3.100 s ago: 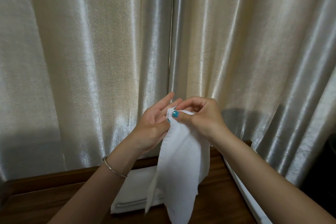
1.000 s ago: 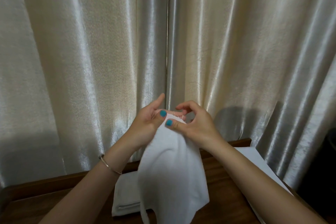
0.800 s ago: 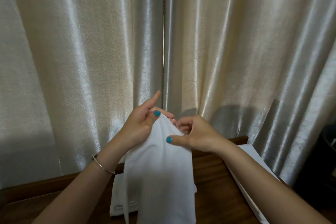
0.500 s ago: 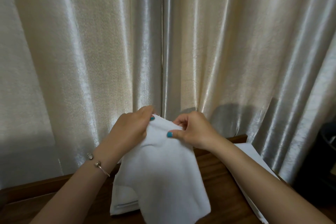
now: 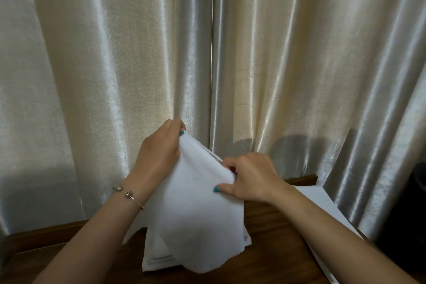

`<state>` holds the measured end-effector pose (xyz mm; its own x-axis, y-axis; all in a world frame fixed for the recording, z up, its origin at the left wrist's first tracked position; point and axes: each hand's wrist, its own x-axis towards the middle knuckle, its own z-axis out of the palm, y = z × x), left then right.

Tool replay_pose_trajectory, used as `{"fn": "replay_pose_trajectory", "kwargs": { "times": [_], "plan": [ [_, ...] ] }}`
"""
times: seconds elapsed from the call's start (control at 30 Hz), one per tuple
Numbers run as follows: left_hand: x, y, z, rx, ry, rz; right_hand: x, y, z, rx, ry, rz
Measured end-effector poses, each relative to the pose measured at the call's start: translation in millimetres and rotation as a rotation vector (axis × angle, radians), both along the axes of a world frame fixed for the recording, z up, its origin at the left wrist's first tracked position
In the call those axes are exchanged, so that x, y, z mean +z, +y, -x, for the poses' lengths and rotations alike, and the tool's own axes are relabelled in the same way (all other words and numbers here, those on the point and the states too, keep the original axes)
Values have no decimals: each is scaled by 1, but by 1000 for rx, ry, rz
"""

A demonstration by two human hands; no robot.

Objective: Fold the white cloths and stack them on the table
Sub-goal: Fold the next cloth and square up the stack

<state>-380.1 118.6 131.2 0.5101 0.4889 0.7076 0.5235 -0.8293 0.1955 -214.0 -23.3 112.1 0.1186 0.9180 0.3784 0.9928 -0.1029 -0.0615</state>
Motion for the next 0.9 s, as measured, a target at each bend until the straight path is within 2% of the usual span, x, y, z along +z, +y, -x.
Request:
{"fn": "replay_pose_trajectory", "kwargs": {
  "times": [0.07,0.2,0.33,0.5,0.6,0.73,0.8,0.9],
  "plan": [
    [-4,9,0,43,4,38,0,-1,2,98,-65,27],
    [-7,28,8,110,-62,123,-9,-10,7,329,102,245],
    [-6,40,21,124,-89,94,-19,-15,-2,181,-92,318],
    [-2,48,33,140,-144,80,-22,-16,-19,185,11,491],
    [2,55,43,173,-194,76,-24,-16,-23,193,-166,420],
    [1,68,55,256,-190,104,-13,-12,-39,114,-166,261],
    [-2,77,64,269,-200,140,-4,-10,-50,99,-66,244],
    [-6,86,75,206,-215,212,5,-8,-68,138,332,117]
  ]
}}
